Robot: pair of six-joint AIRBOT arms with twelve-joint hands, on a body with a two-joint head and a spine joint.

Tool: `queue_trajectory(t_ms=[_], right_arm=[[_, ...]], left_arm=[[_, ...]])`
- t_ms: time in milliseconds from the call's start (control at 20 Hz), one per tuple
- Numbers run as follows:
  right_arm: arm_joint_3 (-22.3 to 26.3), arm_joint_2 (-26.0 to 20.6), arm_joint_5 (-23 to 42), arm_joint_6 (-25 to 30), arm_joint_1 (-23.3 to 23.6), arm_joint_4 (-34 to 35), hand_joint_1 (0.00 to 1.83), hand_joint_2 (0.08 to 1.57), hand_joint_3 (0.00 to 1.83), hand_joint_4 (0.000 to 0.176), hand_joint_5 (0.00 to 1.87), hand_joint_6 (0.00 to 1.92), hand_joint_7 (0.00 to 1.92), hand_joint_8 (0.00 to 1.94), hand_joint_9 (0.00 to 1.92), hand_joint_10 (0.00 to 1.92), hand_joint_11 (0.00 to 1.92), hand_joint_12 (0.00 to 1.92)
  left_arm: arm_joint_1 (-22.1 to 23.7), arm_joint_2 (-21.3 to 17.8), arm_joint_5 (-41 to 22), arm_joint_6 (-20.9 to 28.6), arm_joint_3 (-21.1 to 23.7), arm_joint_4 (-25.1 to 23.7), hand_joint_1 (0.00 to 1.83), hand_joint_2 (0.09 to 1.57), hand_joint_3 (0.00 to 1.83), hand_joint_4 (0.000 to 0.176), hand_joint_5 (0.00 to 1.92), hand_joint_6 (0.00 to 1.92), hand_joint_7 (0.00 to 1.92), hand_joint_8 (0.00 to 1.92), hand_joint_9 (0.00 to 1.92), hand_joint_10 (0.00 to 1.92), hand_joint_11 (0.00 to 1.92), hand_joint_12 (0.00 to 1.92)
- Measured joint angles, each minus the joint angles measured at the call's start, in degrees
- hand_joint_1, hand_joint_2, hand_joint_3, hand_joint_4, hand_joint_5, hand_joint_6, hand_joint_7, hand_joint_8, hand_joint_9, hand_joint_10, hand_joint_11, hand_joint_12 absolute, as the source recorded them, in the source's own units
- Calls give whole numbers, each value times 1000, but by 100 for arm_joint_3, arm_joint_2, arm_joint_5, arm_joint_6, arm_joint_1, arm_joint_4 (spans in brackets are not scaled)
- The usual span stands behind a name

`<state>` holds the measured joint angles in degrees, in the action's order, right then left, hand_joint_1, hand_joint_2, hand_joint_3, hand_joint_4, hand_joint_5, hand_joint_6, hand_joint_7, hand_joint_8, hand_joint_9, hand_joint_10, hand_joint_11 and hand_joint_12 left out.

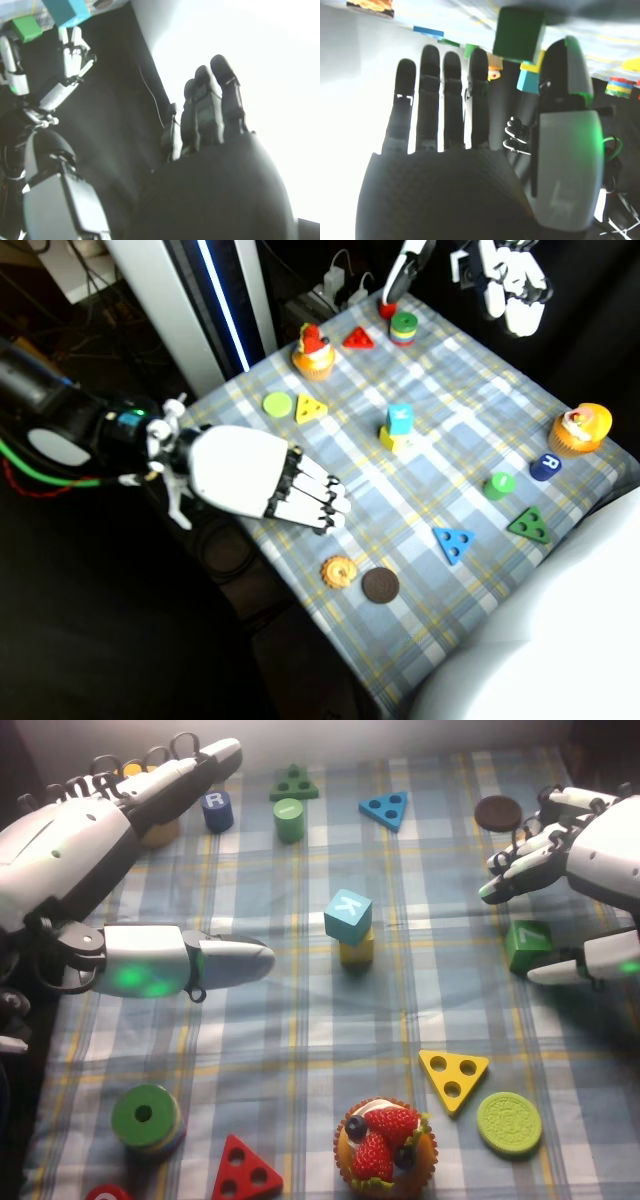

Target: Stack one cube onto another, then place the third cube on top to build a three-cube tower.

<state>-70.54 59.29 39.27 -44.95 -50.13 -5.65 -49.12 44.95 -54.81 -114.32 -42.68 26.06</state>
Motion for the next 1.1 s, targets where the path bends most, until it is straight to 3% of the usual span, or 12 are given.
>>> queue_trajectory(t_ms=[300,450,500,550,600,800,850,900,950,1000,1050,1100], right_arm=[[-105,48,-219,-66,59,114,974,930,0,0,915,25,743,23,640,17,0,1374],[-105,61,-201,-55,61,114,1031,932,0,0,1021,43,816,30,714,38,109,1358],[-105,72,-192,-55,61,116,1080,1006,15,83,1118,571,826,20,672,14,21,1368],[-105,83,-195,-52,72,114,1093,1047,6,62,1090,762,833,15,676,12,19,1360],[-105,85,-181,-35,101,131,1156,1054,1,0,1098,775,877,29,733,35,58,1383],[-87,79,-219,17,229,-155,1174,1043,0,0,1136,728,915,27,769,48,0,1386],[-87,79,-227,256,363,-444,1186,1033,0,0,1158,693,912,21,750,35,0,1327],[-94,85,-212,472,560,-752,1194,1017,0,0,1205,609,950,27,791,39,181,1149],[-131,127,-151,660,750,-1016,1200,1006,0,0,1237,548,963,22,803,30,239,1054],[-225,210,-83,898,975,-1331,1197,1009,0,0,1231,553,960,14,785,15,184,1083],[-317,313,-31,1119,1200,-1628,1195,1012,0,0,1225,562,963,10,787,13,123,1236],[-450,472,20,1427,1473,-2046,1193,1017,1,0,1206,595,930,1,765,4,91,1240]], left_arm=[[-46,0,-96,9,48,33,625,766,0,176,107,1,236,4,268,3,0,729],[-81,0,-133,15,48,52,647,769,0,176,108,1,230,0,267,1,0,732],[-90,0,-125,17,48,76,651,768,0,176,107,0,222,0,257,1,0,712],[-98,0,-120,17,48,98,661,771,1,176,107,0,216,0,248,1,0,694],[-98,0,-125,17,48,109,653,774,0,176,110,0,226,1,257,2,0,718],[-116,0,-120,17,48,181,617,786,1,176,106,0,225,0,262,1,0,756],[-116,0,-118,17,42,188,605,783,0,176,96,0,224,0,263,1,0,767],[-116,0,-98,20,33,186,622,782,0,176,93,0,215,0,254,0,0,750],[-116,0,-74,17,15,199,625,781,0,176,93,0,219,1,261,3,0,780],[-116,0,-37,17,-22,208,622,782,0,176,97,1,224,2,270,4,0,820],[-116,-2,-13,20,-48,260,638,783,0,176,103,3,213,0,267,2,0,825],[-125,-2,28,20,-87,282,633,788,1,176,113,4,215,1,279,5,0,869]])
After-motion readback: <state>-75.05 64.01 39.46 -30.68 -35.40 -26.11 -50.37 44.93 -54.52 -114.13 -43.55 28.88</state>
